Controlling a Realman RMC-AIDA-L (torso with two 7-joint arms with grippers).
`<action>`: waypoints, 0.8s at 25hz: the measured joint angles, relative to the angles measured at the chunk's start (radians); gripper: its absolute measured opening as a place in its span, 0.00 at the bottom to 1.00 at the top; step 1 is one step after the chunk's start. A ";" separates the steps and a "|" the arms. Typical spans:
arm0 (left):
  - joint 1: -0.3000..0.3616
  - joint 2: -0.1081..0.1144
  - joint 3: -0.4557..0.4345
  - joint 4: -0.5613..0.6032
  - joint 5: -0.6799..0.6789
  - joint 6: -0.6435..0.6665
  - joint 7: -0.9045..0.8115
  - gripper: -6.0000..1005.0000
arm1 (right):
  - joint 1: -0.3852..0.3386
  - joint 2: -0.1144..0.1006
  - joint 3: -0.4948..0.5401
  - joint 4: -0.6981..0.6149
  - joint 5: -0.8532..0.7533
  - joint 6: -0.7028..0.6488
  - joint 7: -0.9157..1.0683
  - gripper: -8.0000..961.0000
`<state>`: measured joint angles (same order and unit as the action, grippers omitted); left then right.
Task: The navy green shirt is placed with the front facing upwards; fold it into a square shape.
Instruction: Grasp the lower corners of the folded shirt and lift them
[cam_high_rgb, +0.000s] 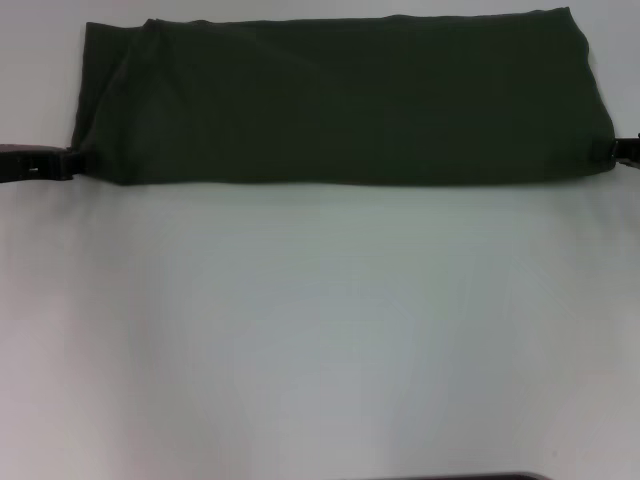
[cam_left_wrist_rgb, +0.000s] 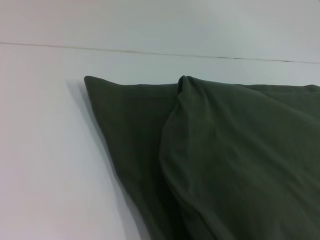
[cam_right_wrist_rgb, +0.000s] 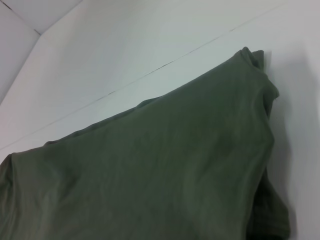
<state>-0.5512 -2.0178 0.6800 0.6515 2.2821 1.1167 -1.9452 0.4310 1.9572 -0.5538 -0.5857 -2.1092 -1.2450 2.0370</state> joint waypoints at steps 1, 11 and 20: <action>0.000 0.000 0.000 0.000 0.000 0.001 0.000 0.24 | 0.000 0.000 0.000 0.000 0.000 0.000 0.000 0.02; -0.003 -0.001 0.001 0.000 0.012 0.013 0.000 0.07 | -0.002 0.000 0.000 0.000 0.000 -0.001 -0.002 0.02; 0.036 0.009 -0.007 0.049 0.017 0.166 0.006 0.01 | -0.028 0.000 0.028 0.000 0.001 -0.046 -0.070 0.02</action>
<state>-0.5147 -2.0086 0.6735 0.7007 2.2991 1.2831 -1.9387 0.4034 1.9571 -0.5263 -0.5861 -2.1082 -1.2914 1.9671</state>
